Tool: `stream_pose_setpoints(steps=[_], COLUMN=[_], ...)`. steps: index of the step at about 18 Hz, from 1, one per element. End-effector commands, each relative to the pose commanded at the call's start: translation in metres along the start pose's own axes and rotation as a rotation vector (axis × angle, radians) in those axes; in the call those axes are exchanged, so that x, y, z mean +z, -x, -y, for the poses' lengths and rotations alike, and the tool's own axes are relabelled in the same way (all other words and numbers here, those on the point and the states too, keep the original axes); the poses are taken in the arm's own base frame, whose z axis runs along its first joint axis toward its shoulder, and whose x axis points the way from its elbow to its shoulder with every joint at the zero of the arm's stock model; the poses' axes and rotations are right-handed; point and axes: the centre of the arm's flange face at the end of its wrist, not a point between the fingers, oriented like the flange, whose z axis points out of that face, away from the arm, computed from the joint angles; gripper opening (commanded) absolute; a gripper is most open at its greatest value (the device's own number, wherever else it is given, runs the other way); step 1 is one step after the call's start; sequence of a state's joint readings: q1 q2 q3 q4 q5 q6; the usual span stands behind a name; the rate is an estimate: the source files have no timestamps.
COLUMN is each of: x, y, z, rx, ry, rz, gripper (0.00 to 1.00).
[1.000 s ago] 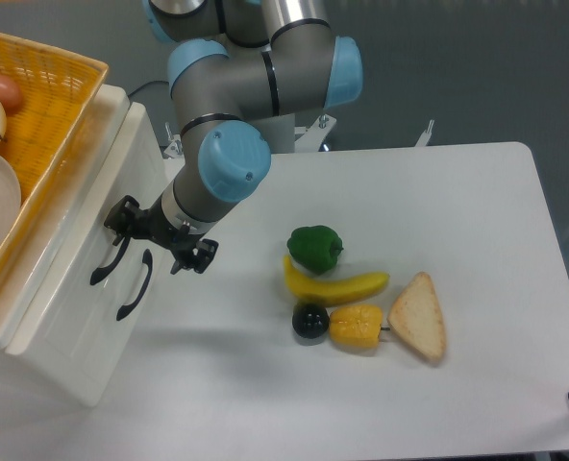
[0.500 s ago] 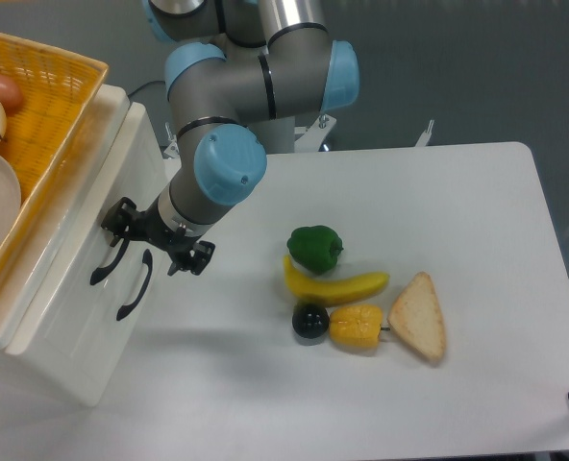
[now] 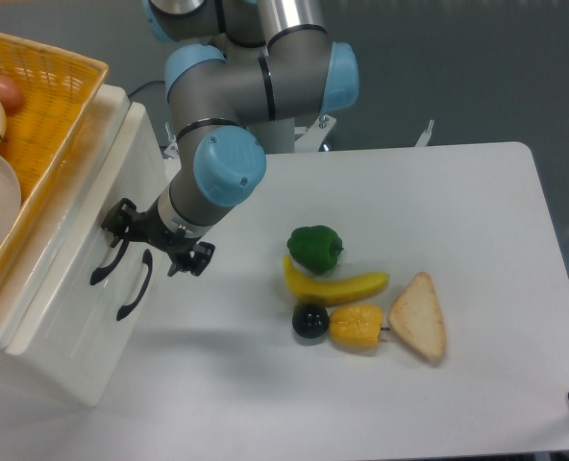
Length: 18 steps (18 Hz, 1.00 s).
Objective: Slide open the top white drawer
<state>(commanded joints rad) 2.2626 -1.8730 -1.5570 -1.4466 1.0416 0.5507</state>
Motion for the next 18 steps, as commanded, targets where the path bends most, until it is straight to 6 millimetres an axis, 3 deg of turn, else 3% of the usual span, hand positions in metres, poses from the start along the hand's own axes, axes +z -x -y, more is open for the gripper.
stream_pose_setpoints(steps=[18], x=[0.0002], y=[0.0036], z=[0.0038], rx=[0.019], ry=[-0.014], rz=[0.02], gripper=[1.0])
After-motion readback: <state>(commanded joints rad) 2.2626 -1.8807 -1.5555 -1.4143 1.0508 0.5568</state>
